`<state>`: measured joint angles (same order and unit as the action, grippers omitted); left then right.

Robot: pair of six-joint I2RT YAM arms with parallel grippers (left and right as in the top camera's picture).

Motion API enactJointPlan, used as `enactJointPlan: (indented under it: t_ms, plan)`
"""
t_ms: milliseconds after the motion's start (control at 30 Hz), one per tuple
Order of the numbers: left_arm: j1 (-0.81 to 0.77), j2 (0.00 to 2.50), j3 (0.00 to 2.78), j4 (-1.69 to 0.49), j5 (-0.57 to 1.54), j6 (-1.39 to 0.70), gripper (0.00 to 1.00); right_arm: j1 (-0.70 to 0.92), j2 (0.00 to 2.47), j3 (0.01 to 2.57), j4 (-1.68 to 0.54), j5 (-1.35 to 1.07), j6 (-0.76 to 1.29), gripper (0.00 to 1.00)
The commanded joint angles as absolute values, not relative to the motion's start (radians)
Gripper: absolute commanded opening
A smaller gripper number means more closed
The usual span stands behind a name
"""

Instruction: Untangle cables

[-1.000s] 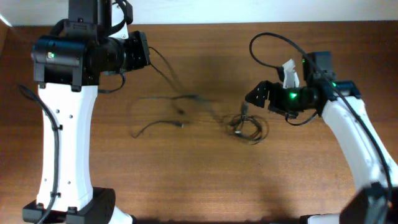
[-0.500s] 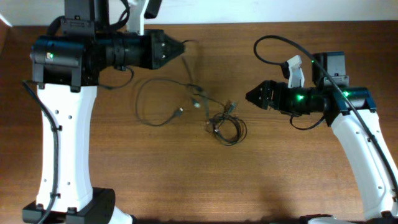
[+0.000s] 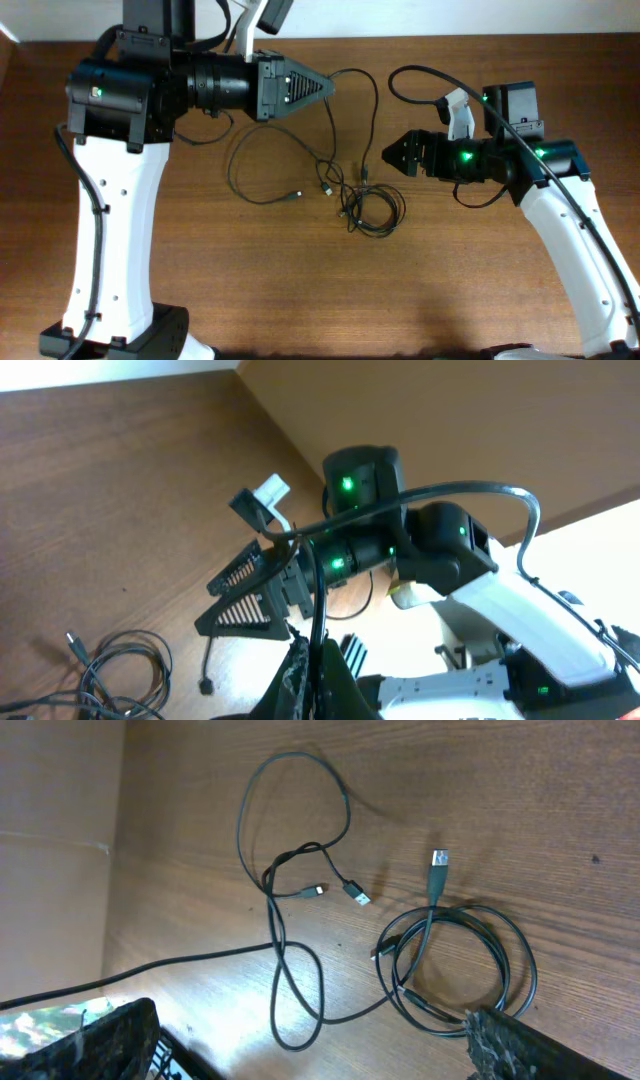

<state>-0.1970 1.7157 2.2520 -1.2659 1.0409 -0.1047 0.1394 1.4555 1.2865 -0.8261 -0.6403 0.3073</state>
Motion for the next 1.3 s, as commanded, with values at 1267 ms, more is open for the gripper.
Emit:
enactJointPlan:
  t_ms: [1267]
  plan:
    - [-0.236,1.685,2.275,-0.727,1.323,-0.485,0.0,0.243,1.859,1.295,-0.875,-0.249,0.5,0.92]
